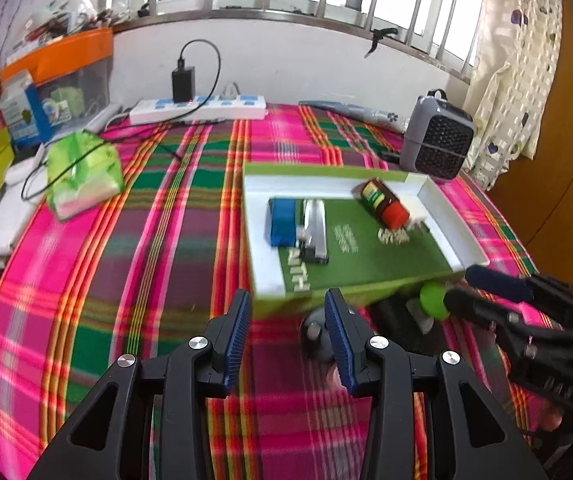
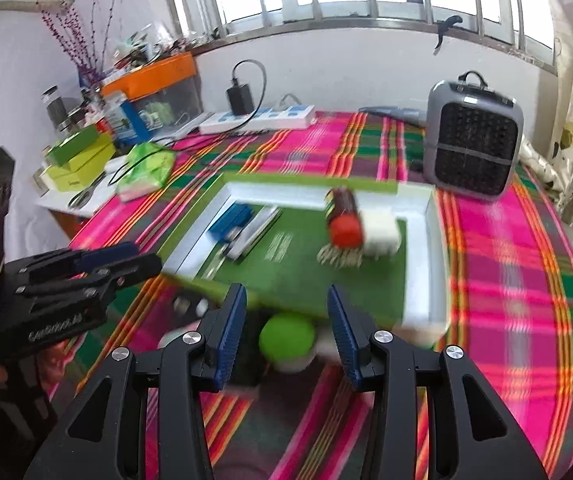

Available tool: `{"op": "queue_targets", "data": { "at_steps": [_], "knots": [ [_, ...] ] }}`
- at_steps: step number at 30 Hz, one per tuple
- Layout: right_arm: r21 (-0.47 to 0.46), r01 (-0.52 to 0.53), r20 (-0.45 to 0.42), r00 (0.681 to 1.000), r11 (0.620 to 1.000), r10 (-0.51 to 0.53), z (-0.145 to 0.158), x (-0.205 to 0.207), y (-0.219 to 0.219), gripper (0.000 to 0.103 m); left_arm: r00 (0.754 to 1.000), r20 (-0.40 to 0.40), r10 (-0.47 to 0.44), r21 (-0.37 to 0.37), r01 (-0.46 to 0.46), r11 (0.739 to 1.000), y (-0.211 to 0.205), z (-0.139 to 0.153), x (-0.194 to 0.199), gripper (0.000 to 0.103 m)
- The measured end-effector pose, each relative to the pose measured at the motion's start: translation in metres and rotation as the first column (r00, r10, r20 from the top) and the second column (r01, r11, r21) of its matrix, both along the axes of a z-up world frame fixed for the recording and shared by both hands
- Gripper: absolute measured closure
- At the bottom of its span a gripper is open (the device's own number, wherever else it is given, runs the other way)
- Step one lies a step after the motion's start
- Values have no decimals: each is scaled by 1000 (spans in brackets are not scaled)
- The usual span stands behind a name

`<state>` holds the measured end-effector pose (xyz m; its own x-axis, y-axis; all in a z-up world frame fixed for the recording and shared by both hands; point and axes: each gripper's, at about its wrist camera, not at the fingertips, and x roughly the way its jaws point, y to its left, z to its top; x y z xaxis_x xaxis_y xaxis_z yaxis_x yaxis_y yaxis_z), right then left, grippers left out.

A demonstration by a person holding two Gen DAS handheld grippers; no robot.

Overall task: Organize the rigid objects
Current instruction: 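Move the left tool toward the pink clip while the right tool reaches the black cylinder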

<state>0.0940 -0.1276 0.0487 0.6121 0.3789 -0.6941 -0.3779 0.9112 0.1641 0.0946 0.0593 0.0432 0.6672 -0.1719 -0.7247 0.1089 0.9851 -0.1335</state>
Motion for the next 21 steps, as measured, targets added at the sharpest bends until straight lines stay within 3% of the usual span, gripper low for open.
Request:
{"op": "queue_targets", "data": {
  "at_steps": [4,8,15,21],
  "knots": [
    [-54,-42,-9,999,998,41,-13,-16,17,59,1000,-13,-3,-13,3,1000,5,-7,-13,65],
    [-50,-50,-43,998,997,48,-24,-20,25,59,1000,-29,-4,-22,4,1000,11,-15,-21,65],
    [-90,-33,-65,998,995,27,-36,-20,32,59,999,-47,-8,-12,8,1000,19,-31,-34,65],
    [-113,-18,-85,996,993,8,-43,-12,35,59,998,-51,-44,-51,42,998,17,-33,-38,65]
  ]
}}
